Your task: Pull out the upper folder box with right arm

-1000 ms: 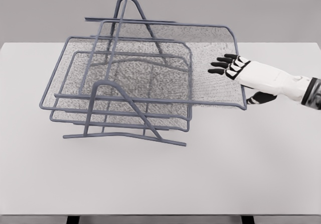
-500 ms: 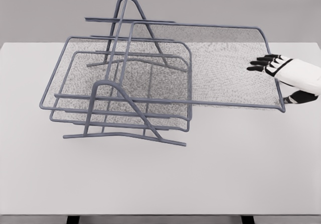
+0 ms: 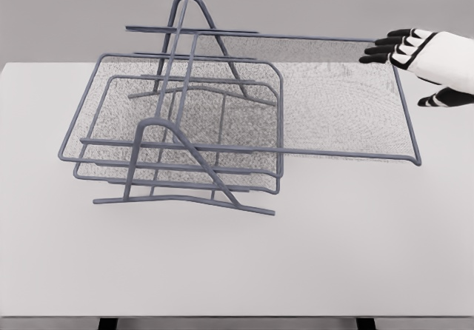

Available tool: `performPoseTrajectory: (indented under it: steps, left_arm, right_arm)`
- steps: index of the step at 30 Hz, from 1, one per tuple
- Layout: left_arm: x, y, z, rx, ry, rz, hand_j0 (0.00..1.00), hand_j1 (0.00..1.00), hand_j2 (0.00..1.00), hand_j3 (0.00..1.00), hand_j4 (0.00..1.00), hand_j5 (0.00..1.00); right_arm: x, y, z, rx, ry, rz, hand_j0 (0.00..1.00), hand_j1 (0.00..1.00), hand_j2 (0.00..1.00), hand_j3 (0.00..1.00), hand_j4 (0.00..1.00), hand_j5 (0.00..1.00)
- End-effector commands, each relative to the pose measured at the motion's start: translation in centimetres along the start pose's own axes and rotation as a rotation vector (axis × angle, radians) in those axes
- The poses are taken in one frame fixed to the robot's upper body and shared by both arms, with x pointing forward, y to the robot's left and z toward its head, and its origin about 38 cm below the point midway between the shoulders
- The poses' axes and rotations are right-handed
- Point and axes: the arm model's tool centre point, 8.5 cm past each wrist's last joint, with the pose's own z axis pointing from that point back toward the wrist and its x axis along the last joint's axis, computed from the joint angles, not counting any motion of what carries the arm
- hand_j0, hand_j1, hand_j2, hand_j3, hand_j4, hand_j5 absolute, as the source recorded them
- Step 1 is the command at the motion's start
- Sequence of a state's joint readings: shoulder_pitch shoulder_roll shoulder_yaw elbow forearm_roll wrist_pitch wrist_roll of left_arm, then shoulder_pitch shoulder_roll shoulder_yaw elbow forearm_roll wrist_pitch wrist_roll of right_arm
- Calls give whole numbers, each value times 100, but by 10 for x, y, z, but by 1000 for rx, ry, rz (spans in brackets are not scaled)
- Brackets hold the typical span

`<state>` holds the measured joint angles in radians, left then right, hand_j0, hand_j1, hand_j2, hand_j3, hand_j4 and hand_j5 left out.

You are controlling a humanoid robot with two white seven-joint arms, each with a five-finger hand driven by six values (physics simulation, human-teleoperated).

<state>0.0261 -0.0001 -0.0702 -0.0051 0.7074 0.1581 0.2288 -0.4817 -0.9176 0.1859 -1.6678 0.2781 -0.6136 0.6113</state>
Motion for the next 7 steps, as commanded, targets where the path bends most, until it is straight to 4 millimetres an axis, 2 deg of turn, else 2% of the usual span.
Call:
performPoseTrajectory:
  steps: [1,2,3,5,7]
  left_arm:
    - [0,0,0,0,0,-1,100,100,100,100,100,100]
    - [0,0,0,0,0,-1,100,100,100,100,100,100]
    - [1,0,0,-1,-1,0,100,100,100,100,100,100]
    - [0,0,0,-1,-1,0,100,100,100,100,100,100]
    - [1,0,0,-1,-1,0,100,100,100,100,100,100]
  right_arm:
    - [11,8,-12,4,-57,-38,100,100,100,100,100,100]
    - [13,7,-16,-9,-66,-41,100,100,100,100,100,100]
    - [15,-3,-22,-48,-80,-31,100,100,100,100,100,100]
    - [16,-6,-25,-59,-85,-29,100,100,100,100,100,100]
    - [22,-5,-36,-71,-115,-38,100,100,100,100,100,100]
